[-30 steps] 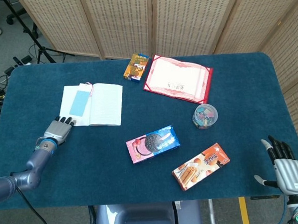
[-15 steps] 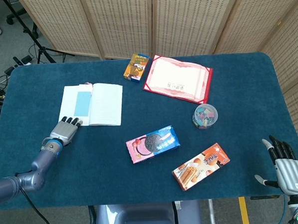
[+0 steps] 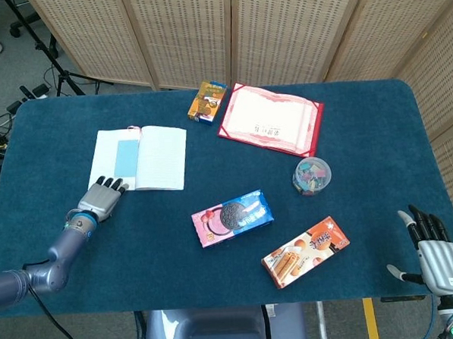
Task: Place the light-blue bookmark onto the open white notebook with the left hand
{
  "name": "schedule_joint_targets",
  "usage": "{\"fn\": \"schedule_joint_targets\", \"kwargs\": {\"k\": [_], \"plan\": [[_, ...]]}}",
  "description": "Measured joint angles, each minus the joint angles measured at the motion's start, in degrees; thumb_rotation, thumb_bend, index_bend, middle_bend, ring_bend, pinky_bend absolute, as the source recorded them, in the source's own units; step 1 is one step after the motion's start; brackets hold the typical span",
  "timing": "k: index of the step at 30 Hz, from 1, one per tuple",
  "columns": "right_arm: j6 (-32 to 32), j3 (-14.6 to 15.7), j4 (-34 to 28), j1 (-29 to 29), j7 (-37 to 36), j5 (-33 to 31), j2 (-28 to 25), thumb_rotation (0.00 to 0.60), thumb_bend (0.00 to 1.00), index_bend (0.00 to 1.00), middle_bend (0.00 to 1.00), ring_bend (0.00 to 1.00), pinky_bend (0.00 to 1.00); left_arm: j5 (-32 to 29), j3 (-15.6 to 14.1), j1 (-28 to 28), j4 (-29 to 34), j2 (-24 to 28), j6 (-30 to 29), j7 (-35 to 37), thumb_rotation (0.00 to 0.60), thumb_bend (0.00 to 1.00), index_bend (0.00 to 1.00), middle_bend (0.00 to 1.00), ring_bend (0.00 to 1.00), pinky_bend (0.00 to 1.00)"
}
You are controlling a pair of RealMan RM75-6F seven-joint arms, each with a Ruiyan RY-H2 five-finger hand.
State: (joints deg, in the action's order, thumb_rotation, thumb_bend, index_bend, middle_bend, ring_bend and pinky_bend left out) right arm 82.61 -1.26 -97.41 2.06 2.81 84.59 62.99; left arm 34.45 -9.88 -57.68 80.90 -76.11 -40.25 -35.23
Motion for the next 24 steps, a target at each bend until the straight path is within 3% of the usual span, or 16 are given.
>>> {"fn": "schedule_joint_targets", "kwargs": {"k": [4, 10, 15, 17, 19, 24], "plan": [[0.3, 0.0, 0.2, 0.0, -0.1, 0.4, 0.1, 0.6, 0.1, 0.0, 0.0, 0.0, 0.0, 2.0, 1.4, 0.8, 1.5, 2.0, -1.6, 2.3, 0.6, 0.76, 0.02, 0.0, 0.0, 0.0], [0.2, 0.0, 0.4, 0.0, 0.1, 0.2, 0.3, 0.6, 0.1, 0.0, 0.0, 0.0, 0.0, 6.7, 4.7, 3.1, 6.3, 6.6, -5.2, 8.4, 0.6, 0.59, 0.02, 0.0, 0.0, 0.0], [-0.1, -0.2, 0.6, 0.1, 0.3, -0.2, 0.5, 0.6, 0.1, 0.0, 0.0, 0.0, 0.0, 14.8, 6.5, 7.8, 9.9, 8.8, -12.9, 14.1, 0.6, 0.26, 0.01, 0.0, 0.0, 0.0], [-0.2, -0.2, 0.6, 0.2, 0.5, -0.2, 0.6, 0.6, 0.1, 0.0, 0.0, 0.0, 0.0, 18.4, 6.6, 10.1, 10.6, 9.0, -16.2, 15.9, 0.6, 0.18, 0.0, 0.0, 0.0, 0.0], [-0.1, -0.2, 0.7, 0.2, 0.9, 0.1, 0.8, 0.6, 0.1, 0.0, 0.0, 0.0, 0.0, 22.8, 6.4, 12.9, 10.9, 8.9, -20.4, 17.4, 0.6, 0.14, 0.0, 0.0, 0.0, 0.0], [0.2, -0.1, 0.9, 0.2, 1.8, 0.3, 1.3, 0.6, 0.1, 0.0, 0.0, 0.0, 0.0, 32.0, 5.3, 19.5, 10.0, 7.3, -29.9, 19.3, 0.6, 0.15, 0.0, 0.0, 0.0, 0.0]]}}
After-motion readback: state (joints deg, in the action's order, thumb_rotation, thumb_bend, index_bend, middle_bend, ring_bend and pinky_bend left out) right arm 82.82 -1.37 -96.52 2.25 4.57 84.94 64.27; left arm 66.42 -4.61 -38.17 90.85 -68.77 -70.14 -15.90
